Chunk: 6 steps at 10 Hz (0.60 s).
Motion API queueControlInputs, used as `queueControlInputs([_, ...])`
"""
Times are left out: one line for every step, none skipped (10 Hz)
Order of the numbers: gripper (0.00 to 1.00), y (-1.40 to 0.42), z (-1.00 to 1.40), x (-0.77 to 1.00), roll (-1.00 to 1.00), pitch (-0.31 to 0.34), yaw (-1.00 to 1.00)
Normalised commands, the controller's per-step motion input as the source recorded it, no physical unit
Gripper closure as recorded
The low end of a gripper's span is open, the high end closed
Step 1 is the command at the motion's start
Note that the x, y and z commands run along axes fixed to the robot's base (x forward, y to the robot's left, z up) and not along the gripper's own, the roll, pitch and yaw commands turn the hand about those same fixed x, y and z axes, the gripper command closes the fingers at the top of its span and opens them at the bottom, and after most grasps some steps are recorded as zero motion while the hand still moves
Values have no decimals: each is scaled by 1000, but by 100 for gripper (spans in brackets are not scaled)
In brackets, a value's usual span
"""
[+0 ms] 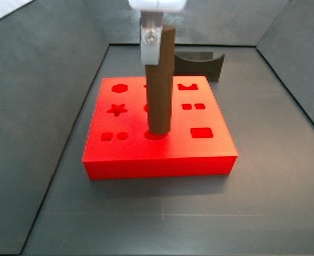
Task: Pick up the oval object. Move up. Move to above the board. Insert the oval object.
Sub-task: Insert the oval object.
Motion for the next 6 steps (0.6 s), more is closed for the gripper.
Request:
queueControlInputs([100,54,-200,37,30,0,103])
queueControlInputs([100,0,-103,0,0,0,0])
queueControlInputs([100,0,-63,0,0,0,0])
queueControlInputs([100,0,-80,0,17,0,0])
queueControlInputs([100,0,-89,0,27,0,0])
queueControlInputs([100,0,-83,0,16,0,0])
